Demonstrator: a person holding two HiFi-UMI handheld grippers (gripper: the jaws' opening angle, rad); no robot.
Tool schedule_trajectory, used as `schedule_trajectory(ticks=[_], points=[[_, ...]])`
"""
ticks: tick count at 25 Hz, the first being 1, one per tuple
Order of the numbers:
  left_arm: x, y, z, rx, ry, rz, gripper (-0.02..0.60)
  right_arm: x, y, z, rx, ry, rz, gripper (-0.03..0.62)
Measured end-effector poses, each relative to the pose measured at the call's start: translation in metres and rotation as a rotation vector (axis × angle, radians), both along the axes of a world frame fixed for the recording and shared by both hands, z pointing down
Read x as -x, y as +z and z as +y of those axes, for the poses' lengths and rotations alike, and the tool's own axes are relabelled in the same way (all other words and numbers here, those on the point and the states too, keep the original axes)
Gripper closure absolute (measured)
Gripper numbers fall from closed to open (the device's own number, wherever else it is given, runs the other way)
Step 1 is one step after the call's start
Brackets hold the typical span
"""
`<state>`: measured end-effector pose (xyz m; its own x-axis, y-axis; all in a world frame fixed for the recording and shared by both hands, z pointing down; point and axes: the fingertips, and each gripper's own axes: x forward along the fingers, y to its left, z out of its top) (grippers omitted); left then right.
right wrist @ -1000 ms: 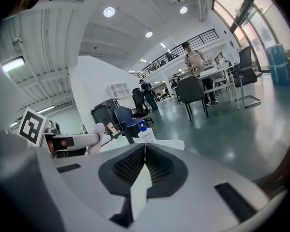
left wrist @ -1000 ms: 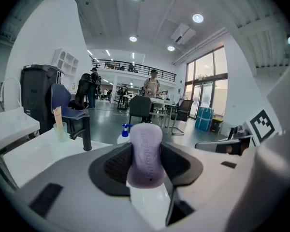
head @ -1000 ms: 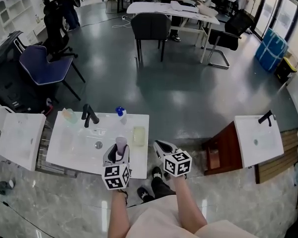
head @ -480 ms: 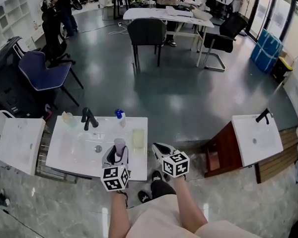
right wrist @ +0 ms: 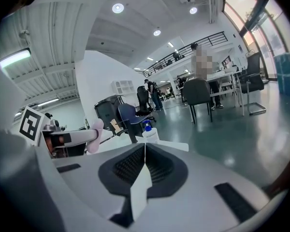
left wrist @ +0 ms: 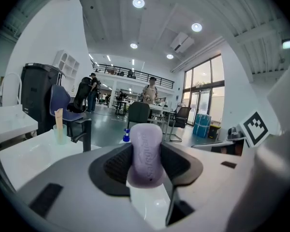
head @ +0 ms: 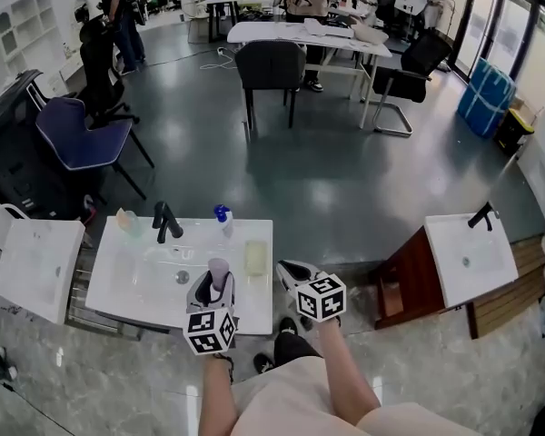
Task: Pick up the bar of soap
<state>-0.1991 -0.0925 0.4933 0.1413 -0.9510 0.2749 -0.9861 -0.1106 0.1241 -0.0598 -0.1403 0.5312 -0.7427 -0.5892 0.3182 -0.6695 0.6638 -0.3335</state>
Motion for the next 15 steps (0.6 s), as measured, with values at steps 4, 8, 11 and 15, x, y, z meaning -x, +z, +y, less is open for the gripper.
schedule_trajectory(ticks=[4, 8, 11, 15], points=[[0.003, 0.003, -0.001, -0.005, 0.001, -0.002, 0.391, 0.002, 0.005, 0.001, 0.010, -0.002, 0.007, 0.588], [-0.001, 0.004, -0.001, -0.004, 0.015, -0.003, 0.391, 0.002, 0.004, 0.001, 0.016, 0.002, 0.006, 0.588], [-0.005, 0.007, -0.001, -0.004, 0.024, -0.006, 0.391, 0.001, 0.006, 0.001, 0.020, 0.005, 0.006, 0.586], [-0.010, 0.006, -0.003, -0.010, 0.032, -0.009, 0.391, -0.004, 0.010, 0.000, 0.033, 0.026, 0.034, 0.586]])
